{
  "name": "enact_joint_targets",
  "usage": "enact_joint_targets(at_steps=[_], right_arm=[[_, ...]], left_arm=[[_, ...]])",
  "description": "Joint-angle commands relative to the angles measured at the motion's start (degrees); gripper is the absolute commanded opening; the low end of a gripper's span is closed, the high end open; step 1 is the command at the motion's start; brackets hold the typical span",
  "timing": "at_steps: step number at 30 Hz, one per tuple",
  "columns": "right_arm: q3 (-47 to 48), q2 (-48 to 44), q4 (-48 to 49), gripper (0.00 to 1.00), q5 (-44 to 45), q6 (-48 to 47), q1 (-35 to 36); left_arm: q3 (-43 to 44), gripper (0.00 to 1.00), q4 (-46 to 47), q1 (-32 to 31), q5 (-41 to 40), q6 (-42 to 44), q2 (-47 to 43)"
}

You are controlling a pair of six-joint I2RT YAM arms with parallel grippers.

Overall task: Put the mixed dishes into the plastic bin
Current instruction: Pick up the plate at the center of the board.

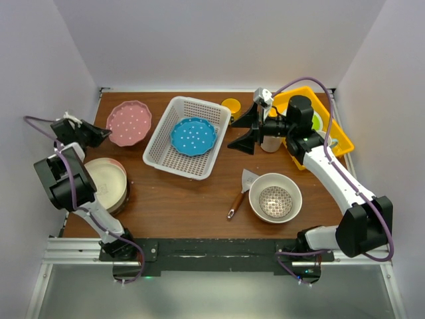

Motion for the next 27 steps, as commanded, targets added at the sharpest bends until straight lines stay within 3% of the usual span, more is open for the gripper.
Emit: enact_joint_targets(at_steps=[1,21,27], right_arm=[[0.81,0.55,0.51,0.98,-0.94,-0.17,-0.11],[0.81,0.99,0.33,0.98,0.38,-0.17,-0.11],[0.81,1.43,0.33,0.98,3.45,0.80,-0.20]], left_arm=[[1.04,0.00,11.20,1.67,6.39,-9.13,-6.46],[-3.62,0.00,15.85,-1.49,7.44,-14.32,-15.78],[-10.54,0.00,19.36,-4.30,6.13,-16.77,-20.34]])
